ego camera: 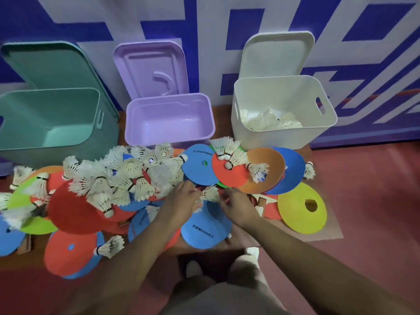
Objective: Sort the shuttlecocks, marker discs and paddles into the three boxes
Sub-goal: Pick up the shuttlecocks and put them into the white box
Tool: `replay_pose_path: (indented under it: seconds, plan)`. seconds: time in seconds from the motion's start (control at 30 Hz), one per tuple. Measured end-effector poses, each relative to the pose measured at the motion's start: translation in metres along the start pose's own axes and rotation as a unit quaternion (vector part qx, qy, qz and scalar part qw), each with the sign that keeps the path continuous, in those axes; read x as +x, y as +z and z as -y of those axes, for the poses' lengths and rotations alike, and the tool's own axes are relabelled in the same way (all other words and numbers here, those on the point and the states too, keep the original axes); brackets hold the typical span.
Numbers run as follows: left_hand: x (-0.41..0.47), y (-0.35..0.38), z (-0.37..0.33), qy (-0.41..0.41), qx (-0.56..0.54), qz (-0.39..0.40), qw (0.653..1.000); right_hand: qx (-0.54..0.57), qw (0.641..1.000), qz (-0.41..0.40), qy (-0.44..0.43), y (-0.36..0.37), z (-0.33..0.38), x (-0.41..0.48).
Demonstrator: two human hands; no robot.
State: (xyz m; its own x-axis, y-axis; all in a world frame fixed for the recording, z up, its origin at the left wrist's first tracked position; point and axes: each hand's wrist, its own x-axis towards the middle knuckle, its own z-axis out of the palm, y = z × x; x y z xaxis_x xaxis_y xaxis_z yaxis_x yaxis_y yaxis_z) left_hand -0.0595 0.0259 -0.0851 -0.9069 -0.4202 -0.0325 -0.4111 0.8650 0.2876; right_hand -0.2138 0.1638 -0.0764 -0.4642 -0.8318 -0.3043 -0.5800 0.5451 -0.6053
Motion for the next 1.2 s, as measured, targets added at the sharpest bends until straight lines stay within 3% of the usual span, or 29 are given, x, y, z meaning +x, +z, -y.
replay_pose_path:
  seconds: [0.17, 0.37, 0.73, 0.87, 1.0, 1.2]
  plan:
    - [-0.003, -0.011, 0.007, -0.079, -0.073, -0.066, 0.992, 0.043, 0.998, 0.01, 0.032, 0.015, 0.016, 0.008]
    - [0.002, -0.039, 0.005, -0.177, -0.207, -0.139, 0.952, 0.077, 0.995, 0.021, 0.065, 0.021, 0.016, 0.021]
    - [0.0, -0.039, 0.001, -0.275, -0.257, -0.069, 0.924, 0.078, 0.993, -0.09, 0.023, -0.035, 0.026, -0.002]
    - [0.004, -0.047, -0.004, -0.3, -0.278, -0.067, 0.91, 0.196, 0.968, -0.158, 0.006, -0.05, 0.036, -0.008]
    - [0.015, -0.053, -0.006, -0.298, -0.31, -0.038, 0.902, 0.338, 0.932, -0.128, -0.001, -0.067, 0.054, -0.008]
    - [0.025, -0.061, -0.003, -0.327, -0.422, -0.004, 0.845, 0.344, 0.928, -0.14, -0.021, -0.072, 0.067, 0.004]
